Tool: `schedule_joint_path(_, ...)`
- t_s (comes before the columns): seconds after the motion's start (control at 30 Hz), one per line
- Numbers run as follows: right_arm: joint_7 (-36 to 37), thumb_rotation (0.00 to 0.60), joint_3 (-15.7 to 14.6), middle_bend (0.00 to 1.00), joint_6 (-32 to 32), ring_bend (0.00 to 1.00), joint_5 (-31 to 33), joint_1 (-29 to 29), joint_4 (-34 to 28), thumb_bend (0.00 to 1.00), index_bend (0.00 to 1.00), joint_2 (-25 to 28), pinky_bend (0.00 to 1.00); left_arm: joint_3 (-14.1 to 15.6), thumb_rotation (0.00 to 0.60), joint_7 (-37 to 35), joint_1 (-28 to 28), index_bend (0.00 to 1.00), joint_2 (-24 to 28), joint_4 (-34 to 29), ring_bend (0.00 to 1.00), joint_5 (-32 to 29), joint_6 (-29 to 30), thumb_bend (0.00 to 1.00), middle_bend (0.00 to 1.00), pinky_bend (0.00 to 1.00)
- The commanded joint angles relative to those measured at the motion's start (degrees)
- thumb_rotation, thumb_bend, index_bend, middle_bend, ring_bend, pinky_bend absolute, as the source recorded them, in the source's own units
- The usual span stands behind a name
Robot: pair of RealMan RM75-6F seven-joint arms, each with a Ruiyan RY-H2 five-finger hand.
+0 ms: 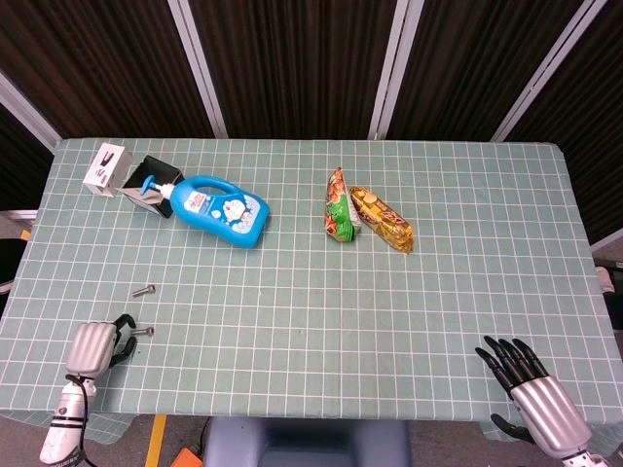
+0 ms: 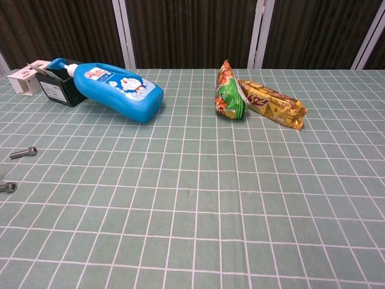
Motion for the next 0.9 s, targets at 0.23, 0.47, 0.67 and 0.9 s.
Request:
schedule_joint_path(0.23,-0.39,0.6,0.03,0.0,-0.49,0.0,0.38,0.13,-0.17,0.27,0.0,-0.15,0.0,0.21,0.6,-0.62,-0.57,0.5,-0.91,2.0,1.0,-0.82,-1.04,0.39,1.0,1.0)
schedule_joint_path(0.47,-0.57,0.6,0.06,0.0,-0.55,0.0,0.56,0.13,-0.24,0.27,0.0,-0.22,0.0,0.43,0.6,-0.66,-0.75,0.53,-1.1,2.47,1.0,-1.25,-1.54,0.39,1.0,1.0)
schedule_joint_path(0.67,-0.71,0.6,0.03,0.0,-0.49,0.0,0.56,0.1,-0.23,0.27,0.0,-0.28,0.0,0.73,0.6,-0.68,-1.01,0.56,-1.01,2.45,1.0,-1.45,-2.24,0.39,1.0,1.0)
schedule_joint_path(0.9,-0.96,0.6,-0.01,0.0,-0.63,0.0,0.6,0.12,-0.3,0.27,0.0,-0.35,0.0,0.6,0.6,-0.36,-1.11,0.59,-0.35,1.23,1.0,-1.36,-0.97,0.41,1.0,1.0)
